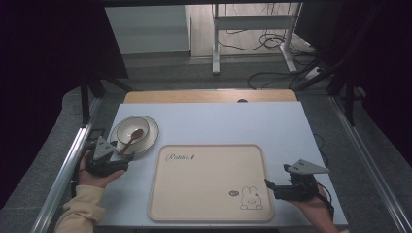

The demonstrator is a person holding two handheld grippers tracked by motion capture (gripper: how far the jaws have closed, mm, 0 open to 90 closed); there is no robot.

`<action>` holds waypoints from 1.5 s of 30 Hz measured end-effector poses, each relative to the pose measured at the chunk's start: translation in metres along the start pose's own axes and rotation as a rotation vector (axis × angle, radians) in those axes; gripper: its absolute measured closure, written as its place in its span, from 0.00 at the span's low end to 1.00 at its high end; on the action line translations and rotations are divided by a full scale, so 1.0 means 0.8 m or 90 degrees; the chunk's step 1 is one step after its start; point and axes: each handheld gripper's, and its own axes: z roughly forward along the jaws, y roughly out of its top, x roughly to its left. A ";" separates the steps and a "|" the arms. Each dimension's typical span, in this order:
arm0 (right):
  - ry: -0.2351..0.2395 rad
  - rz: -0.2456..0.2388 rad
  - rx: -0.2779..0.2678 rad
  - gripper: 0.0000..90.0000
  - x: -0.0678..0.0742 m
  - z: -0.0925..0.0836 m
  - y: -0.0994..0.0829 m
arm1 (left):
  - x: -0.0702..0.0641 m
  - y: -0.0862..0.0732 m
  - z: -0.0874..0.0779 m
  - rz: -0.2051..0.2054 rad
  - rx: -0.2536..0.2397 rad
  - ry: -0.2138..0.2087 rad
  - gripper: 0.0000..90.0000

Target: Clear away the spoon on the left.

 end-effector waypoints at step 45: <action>-0.005 -0.005 0.004 0.15 -0.001 0.000 0.000 | 0.007 -0.014 0.011 -0.003 0.019 0.052 0.92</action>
